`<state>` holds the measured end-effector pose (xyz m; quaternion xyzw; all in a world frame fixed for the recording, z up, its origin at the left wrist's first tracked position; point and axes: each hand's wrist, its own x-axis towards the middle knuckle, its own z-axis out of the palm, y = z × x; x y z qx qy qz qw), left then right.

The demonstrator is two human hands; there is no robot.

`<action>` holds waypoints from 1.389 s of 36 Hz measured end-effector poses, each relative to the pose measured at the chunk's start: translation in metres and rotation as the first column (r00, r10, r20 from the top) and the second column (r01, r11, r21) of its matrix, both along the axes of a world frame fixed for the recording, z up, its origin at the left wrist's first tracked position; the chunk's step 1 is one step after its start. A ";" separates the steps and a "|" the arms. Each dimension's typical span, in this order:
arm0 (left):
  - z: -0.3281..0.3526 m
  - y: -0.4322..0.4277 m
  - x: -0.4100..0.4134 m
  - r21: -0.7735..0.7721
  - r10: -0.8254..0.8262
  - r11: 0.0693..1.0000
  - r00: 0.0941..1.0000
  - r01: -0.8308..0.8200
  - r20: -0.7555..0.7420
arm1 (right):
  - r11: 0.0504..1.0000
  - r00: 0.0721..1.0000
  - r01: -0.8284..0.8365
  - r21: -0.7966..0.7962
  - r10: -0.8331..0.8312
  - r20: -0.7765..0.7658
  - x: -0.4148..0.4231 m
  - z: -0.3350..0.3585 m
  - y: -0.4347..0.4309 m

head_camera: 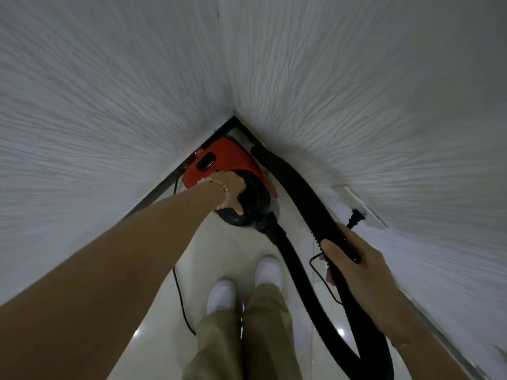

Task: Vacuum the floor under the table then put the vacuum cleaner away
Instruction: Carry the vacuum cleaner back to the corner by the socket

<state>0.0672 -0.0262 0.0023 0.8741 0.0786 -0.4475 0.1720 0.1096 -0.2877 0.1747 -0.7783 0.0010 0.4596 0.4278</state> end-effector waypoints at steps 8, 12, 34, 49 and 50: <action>-0.010 0.007 0.018 -0.025 0.104 0.994 0.994 -0.103 0.043 | 1.000 1.000 0.020 -0.002 -0.020 0.019 0.016 -0.011 0.014; -0.011 0.006 0.014 -0.002 0.090 0.996 0.990 -0.090 0.105 | 0.999 0.999 0.047 0.006 -0.047 -0.003 0.020 -0.012 0.018; 0.034 -0.028 -0.032 -0.050 0.254 0.966 0.913 -0.252 0.319 | 0.998 0.992 -0.030 0.056 0.023 0.122 0.012 0.007 0.021; 0.086 -0.091 -0.066 -0.420 0.697 0.697 0.687 -0.581 0.206 | 0.975 0.969 -0.214 0.055 0.205 0.137 0.043 0.000 0.080; 0.085 -0.089 -0.068 -0.406 0.692 0.704 0.692 -0.583 0.206 | 0.971 0.963 -0.236 0.037 0.229 0.142 0.047 -0.004 0.084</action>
